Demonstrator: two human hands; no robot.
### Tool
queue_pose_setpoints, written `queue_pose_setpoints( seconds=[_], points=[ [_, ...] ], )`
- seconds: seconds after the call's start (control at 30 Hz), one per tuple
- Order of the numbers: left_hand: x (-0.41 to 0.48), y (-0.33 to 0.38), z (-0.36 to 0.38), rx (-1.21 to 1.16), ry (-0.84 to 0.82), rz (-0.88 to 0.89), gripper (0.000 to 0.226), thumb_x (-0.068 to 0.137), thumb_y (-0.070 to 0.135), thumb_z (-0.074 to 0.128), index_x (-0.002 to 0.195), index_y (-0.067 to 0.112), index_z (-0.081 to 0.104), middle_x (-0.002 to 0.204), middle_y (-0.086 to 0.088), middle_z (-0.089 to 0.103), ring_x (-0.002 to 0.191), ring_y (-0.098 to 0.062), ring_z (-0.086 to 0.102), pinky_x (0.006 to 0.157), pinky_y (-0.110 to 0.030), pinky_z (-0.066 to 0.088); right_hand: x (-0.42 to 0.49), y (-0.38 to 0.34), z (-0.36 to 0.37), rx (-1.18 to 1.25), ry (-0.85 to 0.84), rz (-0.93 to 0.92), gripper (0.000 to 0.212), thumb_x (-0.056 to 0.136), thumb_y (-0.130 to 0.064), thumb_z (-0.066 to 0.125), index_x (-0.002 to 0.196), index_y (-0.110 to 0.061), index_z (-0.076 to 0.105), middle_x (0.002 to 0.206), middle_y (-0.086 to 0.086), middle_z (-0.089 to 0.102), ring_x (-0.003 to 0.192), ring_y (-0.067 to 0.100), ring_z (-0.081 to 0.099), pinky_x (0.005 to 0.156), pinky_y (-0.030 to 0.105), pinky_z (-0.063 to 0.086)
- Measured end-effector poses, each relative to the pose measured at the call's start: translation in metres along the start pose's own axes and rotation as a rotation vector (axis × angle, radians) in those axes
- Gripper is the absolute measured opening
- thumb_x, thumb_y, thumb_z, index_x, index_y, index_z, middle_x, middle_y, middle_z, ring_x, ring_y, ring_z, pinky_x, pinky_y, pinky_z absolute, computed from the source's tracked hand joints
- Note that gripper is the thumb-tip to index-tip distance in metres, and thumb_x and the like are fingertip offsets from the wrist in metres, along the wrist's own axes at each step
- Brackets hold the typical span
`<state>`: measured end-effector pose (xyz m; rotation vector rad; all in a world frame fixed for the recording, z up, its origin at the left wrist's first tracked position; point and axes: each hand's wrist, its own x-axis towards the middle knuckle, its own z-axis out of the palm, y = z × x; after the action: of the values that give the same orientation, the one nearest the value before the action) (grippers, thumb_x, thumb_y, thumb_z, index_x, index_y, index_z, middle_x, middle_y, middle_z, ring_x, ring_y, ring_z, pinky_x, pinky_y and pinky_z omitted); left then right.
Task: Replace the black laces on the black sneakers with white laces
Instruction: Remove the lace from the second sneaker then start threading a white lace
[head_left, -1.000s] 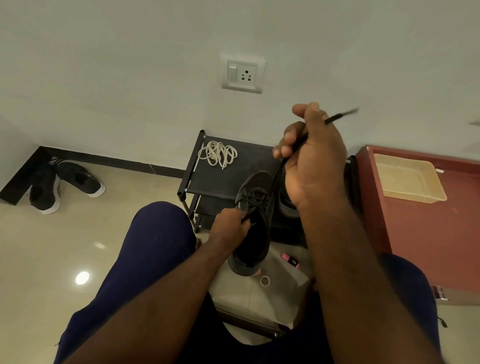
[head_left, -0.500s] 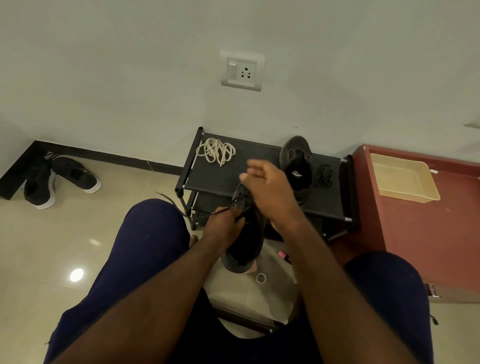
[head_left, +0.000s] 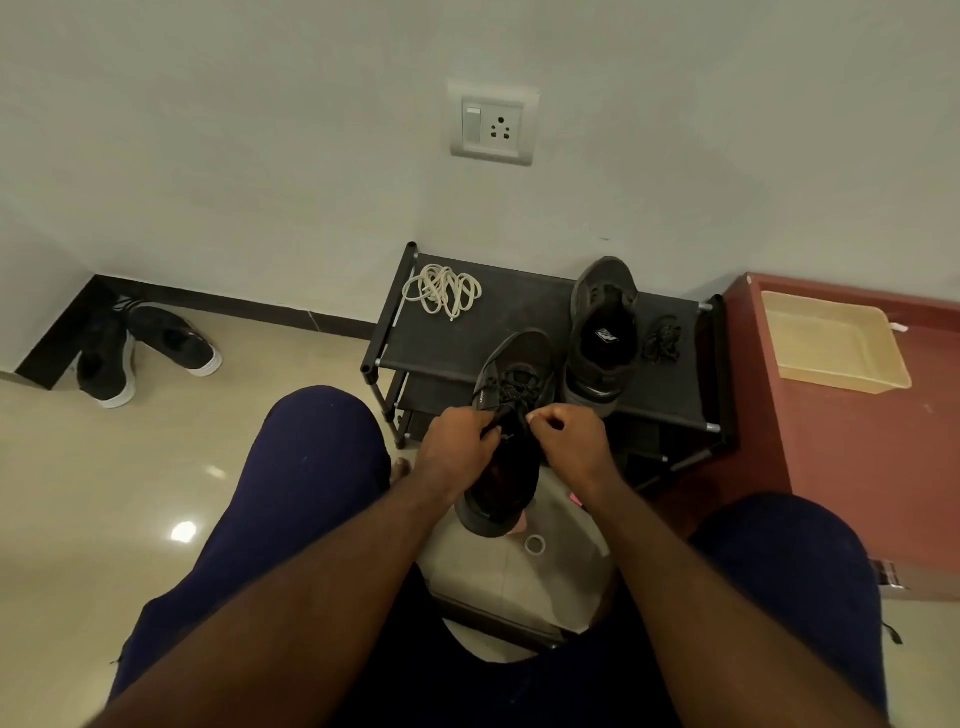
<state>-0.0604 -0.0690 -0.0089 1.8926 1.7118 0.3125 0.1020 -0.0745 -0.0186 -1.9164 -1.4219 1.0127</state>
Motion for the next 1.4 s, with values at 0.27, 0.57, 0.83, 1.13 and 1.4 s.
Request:
queue_pose_setpoints(
  seconds=[0.27,0.57,0.83,1.13,1.4],
  points=[
    [0.0,-0.004,0.005,-0.006,0.002,0.039,0.021,0.095,0.028,0.055,0.097,0.012,0.07,0.085,-0.004,0.061,0.078,-0.024,0.061,0.067,-0.033,0.046,0.009,0.002,0.007,0.058,-0.018,0.019,0.009,0.092,-0.021,0.066,0.091,-0.014,0.073,0.081,0.0,0.072,0.078,0.018,0.069,0.074,0.043,0.059],
    [0.004,-0.008,0.009,-0.018,0.008,0.031,0.022,0.096,0.029,0.055,0.1,0.015,0.071,0.087,-0.001,0.061,0.079,-0.022,0.061,0.072,-0.038,0.053,0.017,-0.006,-0.011,0.524,0.142,0.234,0.015,0.099,-0.014,0.049,0.088,-0.008,0.057,0.072,0.005,0.058,0.052,0.014,0.053,0.048,0.027,0.045],
    [0.005,-0.007,0.01,0.0,0.023,0.021,0.021,0.095,0.027,0.056,0.1,0.015,0.071,0.084,0.002,0.058,0.075,-0.018,0.058,0.065,-0.031,0.047,0.005,-0.001,-0.004,0.193,-0.067,0.052,0.014,0.096,-0.021,0.064,0.098,-0.009,0.072,0.08,0.001,0.07,0.058,0.007,0.06,0.055,0.023,0.051],
    [0.004,-0.006,0.008,-0.045,0.033,0.004,0.021,0.095,0.028,0.056,0.095,0.014,0.072,0.087,-0.004,0.065,0.076,-0.019,0.062,0.072,-0.038,0.055,0.008,-0.003,-0.006,0.384,-0.116,0.17,0.012,0.101,-0.016,0.054,0.093,-0.011,0.062,0.076,0.005,0.062,0.061,0.015,0.057,0.057,0.029,0.051],
    [0.004,-0.003,0.009,-0.075,0.028,-0.021,0.02,0.095,0.029,0.056,0.093,0.017,0.072,0.084,-0.002,0.065,0.075,-0.018,0.063,0.071,-0.038,0.056,0.007,0.012,-0.005,0.13,-0.122,0.048,0.024,0.097,-0.023,0.061,0.119,-0.013,0.065,0.097,0.002,0.068,0.079,0.012,0.064,0.074,0.031,0.056]
  ],
)
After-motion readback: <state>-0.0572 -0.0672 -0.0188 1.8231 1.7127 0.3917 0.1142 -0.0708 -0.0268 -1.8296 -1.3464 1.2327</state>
